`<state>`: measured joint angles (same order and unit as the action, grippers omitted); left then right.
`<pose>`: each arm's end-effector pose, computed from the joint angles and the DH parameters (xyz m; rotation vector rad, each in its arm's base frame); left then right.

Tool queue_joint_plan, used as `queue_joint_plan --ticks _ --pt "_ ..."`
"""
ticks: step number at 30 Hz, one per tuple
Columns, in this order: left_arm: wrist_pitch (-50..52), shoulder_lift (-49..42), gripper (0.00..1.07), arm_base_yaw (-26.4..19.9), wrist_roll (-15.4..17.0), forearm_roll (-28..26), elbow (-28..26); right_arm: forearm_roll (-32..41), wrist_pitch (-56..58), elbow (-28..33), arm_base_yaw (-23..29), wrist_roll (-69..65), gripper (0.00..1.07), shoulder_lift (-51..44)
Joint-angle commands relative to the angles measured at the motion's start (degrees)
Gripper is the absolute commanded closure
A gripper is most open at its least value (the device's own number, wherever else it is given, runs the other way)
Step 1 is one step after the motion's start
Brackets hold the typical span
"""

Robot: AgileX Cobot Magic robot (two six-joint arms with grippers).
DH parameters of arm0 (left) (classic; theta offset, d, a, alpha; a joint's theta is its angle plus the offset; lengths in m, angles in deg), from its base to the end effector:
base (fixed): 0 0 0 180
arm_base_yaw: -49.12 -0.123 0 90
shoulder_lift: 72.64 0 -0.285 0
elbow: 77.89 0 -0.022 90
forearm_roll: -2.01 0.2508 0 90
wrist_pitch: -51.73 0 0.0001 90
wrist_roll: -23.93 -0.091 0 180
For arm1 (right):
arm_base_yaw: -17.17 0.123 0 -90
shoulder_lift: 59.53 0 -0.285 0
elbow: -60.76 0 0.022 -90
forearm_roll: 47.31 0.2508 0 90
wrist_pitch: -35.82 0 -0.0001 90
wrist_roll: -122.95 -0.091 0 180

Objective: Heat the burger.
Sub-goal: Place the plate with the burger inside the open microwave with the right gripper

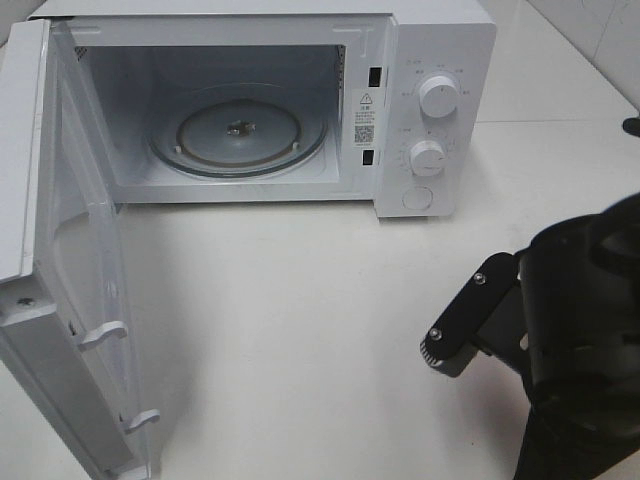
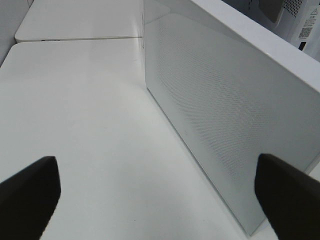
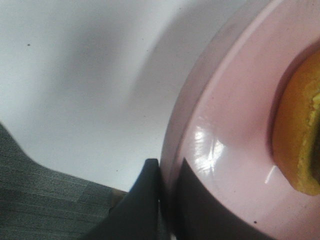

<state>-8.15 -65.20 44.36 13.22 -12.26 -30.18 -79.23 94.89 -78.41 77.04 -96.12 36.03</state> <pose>-0.0067 -0.0200 0.2847 0.1152 1.9823 -0.1216 0.1365 0.1529 0.1607 -1.0202 2.7114 -0.7117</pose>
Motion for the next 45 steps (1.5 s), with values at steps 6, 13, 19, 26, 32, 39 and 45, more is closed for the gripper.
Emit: queue_joint_plan --ticks 6,13,19,26,32,39,45 --pt "0.3 -1.1 0.09 0.3 0.3 0.0 0.1 -3.6 2.9 0.4 7.0 -0.5 1.07 -0.4" --pt "0.3 -1.1 0.09 0.3 0.3 0.0 0.1 -6.4 2.9 0.4 11.6 -0.1 1.07 -0.4" --pt "0.3 -1.1 0.09 0.3 0.3 0.0 0.1 -9.2 2.6 0.3 12.2 1.0 1.07 -0.4" --pt "0.3 -1.1 0.09 0.3 0.3 0.0 0.1 -9.2 -0.2 0.3 12.2 9.2 1.07 -0.4" --pt "0.3 -1.1 0.09 0.3 0.3 0.0 0.1 -10.5 -3.4 0.3 12.2 13.1 1.07 -0.4" --pt "0.3 -1.1 0.09 0.3 0.3 0.0 0.1 -12.4 -6.1 0.3 12.2 16.8 1.07 -0.4" --pt "0.3 -1.1 0.09 0.3 0.3 0.0 0.1 -13.5 -9.6 0.3 12.2 23.3 1.07 -0.4"
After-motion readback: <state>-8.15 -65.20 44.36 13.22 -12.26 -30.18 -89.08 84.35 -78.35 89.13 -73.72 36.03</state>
